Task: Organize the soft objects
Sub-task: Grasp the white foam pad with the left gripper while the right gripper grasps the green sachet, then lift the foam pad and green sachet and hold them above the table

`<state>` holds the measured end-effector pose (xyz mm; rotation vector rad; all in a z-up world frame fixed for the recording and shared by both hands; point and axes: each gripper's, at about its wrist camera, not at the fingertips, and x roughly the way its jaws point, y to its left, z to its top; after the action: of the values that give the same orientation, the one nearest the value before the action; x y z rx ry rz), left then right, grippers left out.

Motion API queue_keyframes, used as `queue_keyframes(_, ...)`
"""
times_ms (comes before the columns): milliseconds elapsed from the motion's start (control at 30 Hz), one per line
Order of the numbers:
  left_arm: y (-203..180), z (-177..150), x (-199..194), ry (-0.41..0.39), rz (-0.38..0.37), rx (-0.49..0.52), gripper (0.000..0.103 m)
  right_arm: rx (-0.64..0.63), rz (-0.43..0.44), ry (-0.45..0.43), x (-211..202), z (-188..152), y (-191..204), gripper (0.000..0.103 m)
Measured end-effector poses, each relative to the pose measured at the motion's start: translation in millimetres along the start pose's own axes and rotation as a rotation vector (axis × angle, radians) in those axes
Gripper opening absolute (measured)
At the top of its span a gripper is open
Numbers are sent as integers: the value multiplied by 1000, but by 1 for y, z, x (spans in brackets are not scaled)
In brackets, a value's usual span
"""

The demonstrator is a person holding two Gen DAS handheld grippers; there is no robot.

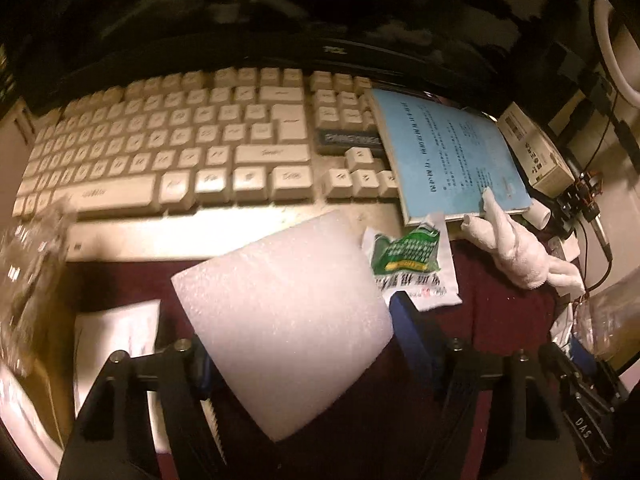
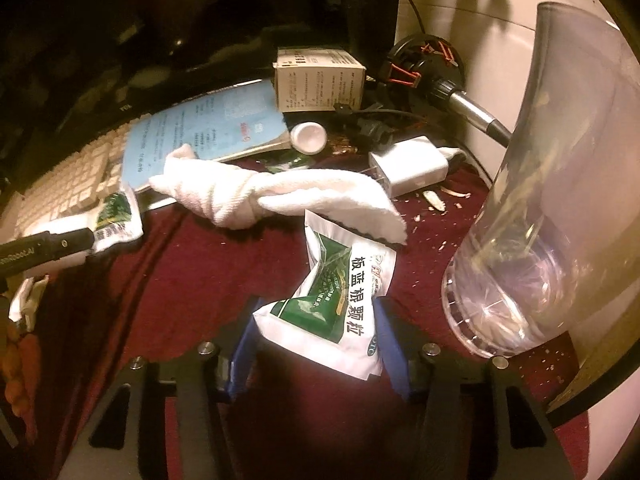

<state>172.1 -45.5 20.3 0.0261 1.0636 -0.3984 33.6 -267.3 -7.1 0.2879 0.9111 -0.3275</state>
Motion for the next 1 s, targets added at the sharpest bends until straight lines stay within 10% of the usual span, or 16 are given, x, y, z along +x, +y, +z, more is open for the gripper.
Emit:
queue_keyframes(267,14,-32,-30,-9,-56,-30,51,-30,90,-11,-9,-10,16,58)
queue_keyframes(300,17,-38,-35,-12,-67,-29,44,-33,114,-14,-10,-10,19,58)
queue_keyframes(333,17,-43,-40,-15,-77,-26,12,-32,141,-16,-12,-12,21,58)
queue_keyframes(1000,20,-80,-83,-61,-163,-31,13,-103,265,-35,-41,-29,53,57)
